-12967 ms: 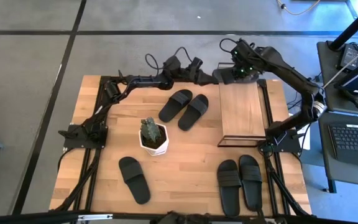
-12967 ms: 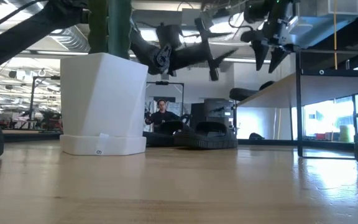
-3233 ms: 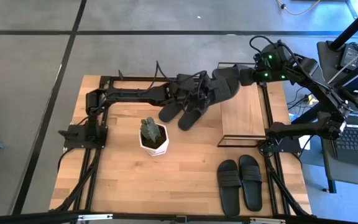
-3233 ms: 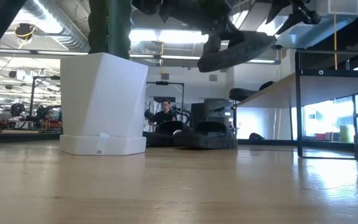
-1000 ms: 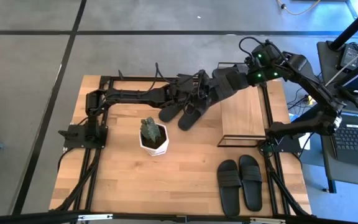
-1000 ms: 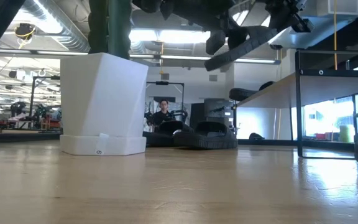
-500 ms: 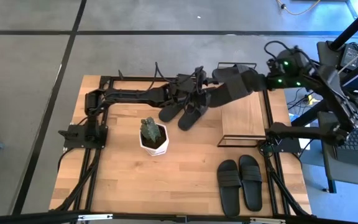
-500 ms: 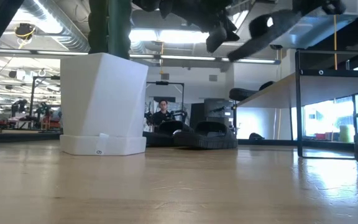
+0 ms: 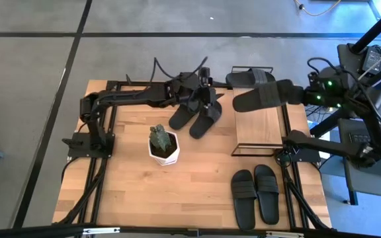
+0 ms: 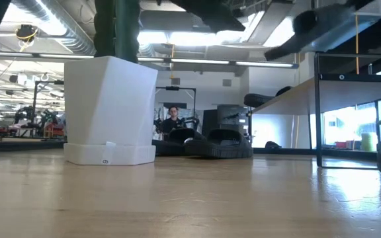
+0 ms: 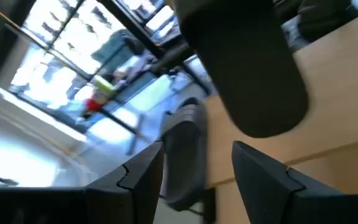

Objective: Pick and place slides into the shelf
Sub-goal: Put the black slide on the shelf

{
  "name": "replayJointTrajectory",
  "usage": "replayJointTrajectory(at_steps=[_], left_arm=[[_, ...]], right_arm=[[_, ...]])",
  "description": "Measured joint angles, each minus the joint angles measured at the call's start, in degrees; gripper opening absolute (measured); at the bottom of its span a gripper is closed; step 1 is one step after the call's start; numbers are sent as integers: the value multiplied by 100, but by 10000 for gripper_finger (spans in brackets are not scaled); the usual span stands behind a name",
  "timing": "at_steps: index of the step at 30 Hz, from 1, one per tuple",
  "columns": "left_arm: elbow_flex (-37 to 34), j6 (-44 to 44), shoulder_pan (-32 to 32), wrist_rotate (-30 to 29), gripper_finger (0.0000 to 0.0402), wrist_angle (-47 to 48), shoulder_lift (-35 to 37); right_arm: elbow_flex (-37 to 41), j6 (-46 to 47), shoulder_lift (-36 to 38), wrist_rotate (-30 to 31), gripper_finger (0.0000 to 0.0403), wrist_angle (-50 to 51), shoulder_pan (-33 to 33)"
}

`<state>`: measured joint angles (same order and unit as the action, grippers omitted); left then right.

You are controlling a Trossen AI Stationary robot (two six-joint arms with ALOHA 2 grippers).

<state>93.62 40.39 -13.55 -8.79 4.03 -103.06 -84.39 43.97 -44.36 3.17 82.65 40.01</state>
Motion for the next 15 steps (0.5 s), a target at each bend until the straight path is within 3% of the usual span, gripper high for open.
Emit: replayJointTrajectory(at_steps=[15], left_arm=[[2,-589,26,238,182,494,93]], right_arm=[[2405,602,1349,-140,38,-1128,7]])
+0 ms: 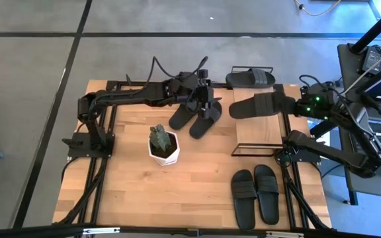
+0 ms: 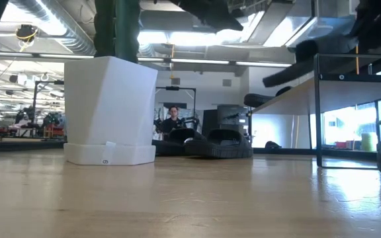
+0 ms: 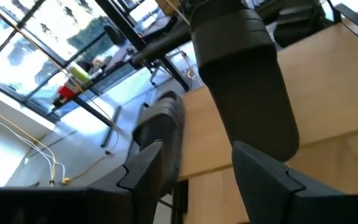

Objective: Pick and place slides into the shelf
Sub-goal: Put the black slide on the shelf

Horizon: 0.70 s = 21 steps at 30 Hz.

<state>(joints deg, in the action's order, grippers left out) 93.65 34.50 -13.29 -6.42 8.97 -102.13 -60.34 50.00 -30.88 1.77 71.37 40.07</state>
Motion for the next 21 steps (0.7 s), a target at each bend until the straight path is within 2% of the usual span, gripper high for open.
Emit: replayJointTrajectory(at_steps=[5,9,17,21], left_arm=[[0,-149,19,-2,182,257,-2],[0,-160,19,-2,182,435,-2],[0,-349,31,-2,182,627,-4],[0,-429,34,10,182,645,-4]], right_arm=[[444,99,196,169,38,-8,27],[461,106,311,171,38,-17,133],[345,531,328,-502,38,104,199],[345,533,205,-530,38,92,199]])
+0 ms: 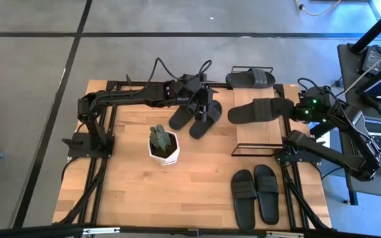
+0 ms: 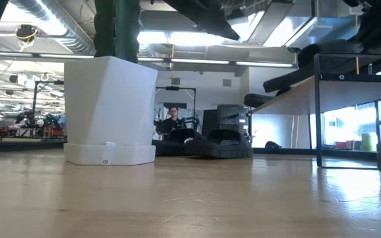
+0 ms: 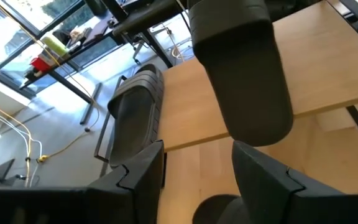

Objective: Pick and place slides into the shelf
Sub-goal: Put the black slide on the shelf

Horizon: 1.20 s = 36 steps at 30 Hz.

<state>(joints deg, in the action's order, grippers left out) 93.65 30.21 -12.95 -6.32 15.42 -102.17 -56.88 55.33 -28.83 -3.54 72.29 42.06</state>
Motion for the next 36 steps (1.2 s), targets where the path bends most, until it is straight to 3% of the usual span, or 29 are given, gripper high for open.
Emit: replayJointTrajectory(at_steps=[9,16,36], left_arm=[[0,-165,0,5,182,194,0],[0,-288,0,5,182,475,-2],[0,-445,0,5,182,617,-4]], right_arm=[[0,36,-112,-32,38,10,0],[0,273,-86,758,38,620,0],[0,-483,-762,1343,38,1013,0]])
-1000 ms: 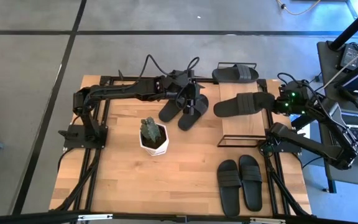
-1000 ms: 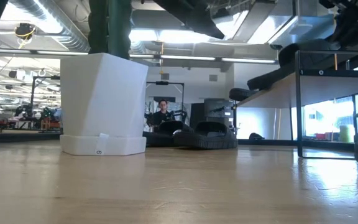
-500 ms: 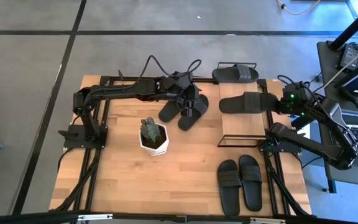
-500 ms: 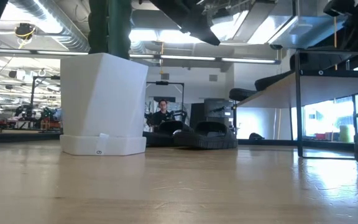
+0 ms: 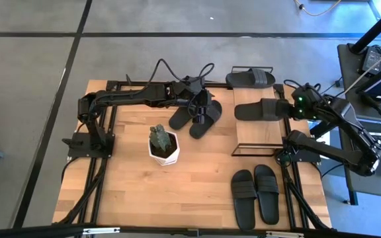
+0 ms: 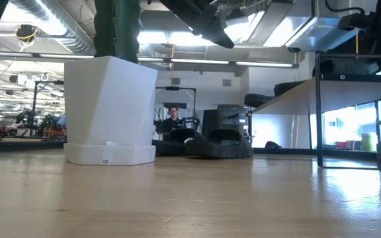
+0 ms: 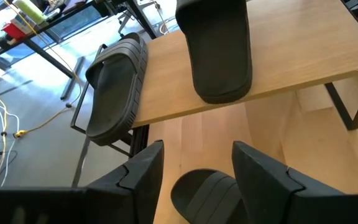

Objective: Pick and place slides into the shelf
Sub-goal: Put the black slide on the shelf

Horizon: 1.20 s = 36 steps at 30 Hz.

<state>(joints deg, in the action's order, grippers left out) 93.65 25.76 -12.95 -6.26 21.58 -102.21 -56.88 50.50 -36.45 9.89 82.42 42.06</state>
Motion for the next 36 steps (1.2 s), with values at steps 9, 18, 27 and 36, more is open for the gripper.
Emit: replayJointTrajectory(at_steps=[9,18,27,36], left_arm=[[0,-132,0,0,182,-1,0],[0,-147,0,0,182,13,0],[0,-146,0,-1,182,24,0],[0,-145,0,-2,182,26,0]], right_arm=[[0,-406,-249,175,41,-51,2],[0,-592,-358,190,66,-41,2],[2,-809,-358,140,107,-37,4],[4,-945,-464,96,150,19,2]])
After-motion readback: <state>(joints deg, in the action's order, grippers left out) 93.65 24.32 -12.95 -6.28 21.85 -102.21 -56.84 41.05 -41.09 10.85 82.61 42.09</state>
